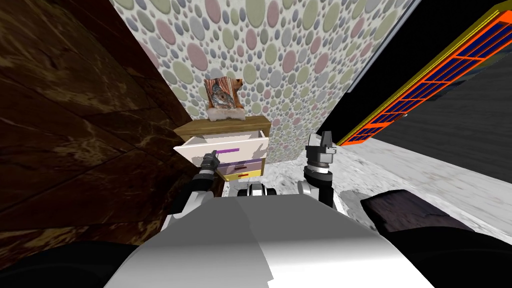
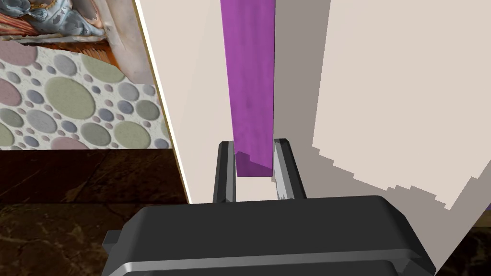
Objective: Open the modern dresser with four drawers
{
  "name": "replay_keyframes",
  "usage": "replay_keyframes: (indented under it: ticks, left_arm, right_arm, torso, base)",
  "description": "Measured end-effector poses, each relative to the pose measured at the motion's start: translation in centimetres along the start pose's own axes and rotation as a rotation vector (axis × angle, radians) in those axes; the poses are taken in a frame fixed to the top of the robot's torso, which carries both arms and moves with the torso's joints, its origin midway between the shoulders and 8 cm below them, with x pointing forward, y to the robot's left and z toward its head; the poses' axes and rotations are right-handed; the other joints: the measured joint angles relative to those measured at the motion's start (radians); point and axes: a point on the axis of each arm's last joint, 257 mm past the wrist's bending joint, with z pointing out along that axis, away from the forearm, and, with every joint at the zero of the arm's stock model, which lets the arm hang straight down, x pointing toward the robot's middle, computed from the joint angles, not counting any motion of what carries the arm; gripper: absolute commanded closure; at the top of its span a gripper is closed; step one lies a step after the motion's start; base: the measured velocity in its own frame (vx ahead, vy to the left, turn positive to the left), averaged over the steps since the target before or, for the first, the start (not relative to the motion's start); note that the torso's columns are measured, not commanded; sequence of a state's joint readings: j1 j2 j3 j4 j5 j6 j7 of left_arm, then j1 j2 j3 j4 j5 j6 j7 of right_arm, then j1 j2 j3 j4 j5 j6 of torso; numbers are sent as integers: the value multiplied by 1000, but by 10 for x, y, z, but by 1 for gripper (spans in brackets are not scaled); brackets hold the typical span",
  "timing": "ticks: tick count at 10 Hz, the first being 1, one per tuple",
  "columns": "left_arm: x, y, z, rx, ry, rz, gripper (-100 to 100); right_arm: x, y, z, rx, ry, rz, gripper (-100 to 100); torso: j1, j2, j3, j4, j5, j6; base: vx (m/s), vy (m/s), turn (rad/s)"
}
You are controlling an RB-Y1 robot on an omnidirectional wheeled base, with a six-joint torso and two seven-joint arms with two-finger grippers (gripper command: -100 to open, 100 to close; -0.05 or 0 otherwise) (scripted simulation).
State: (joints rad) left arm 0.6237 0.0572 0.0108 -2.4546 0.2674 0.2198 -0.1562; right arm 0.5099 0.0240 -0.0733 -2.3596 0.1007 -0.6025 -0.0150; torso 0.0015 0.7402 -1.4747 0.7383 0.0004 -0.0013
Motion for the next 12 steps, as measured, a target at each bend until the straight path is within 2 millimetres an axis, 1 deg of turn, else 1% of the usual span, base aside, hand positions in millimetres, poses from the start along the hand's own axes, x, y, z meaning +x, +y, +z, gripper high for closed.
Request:
replay_keyframes:
  ticks: [1, 2, 3, 8, 11, 12]
  left_arm:
    - [0, -2, -1, 3, 0, 1, -100]
    - [-1, -9, 1, 10, 5, 1, -100]
    - [0, -11, 1, 4, 8, 0, -100]
    - [3, -38, 8, 7, 30, -3, -100]
    - [3, -45, 10, -17, 44, -6, -100]
    - [3, -44, 10, -23, 44, -7, 0]
  right_arm:
    - [0, 0, 0, 0, 0, 0, 0]
    - [0, 0, 0, 0, 0, 0, 0]
    - [0, 0, 0, 0, 0, 0, 0]
    - [0, 0, 0, 0, 0, 0, 0]
    - [0, 0, 0, 0, 0, 0, 0]
    - [0, 0, 0, 0, 0, 0, 0]
  torso:
    - [-3, 1, 1, 0, 0, 1]
    - [-2, -5, -3, -1, -1, 1]
    - [0, -11, -7, -2, 0, 2]
    - [-1, -2, -1, 0, 0, 1]
    - [-3, 4, 1, 6, -4, -1]
    - [-3, 4, 2, 4, -3, 0]
  base:
    - [-91, -43, 75]
    - [12, -11, 30]
    - [35, 1, 30]
    - [18, -6, 42]
    - [6, -13, 30]
    - [0, 0, 0]
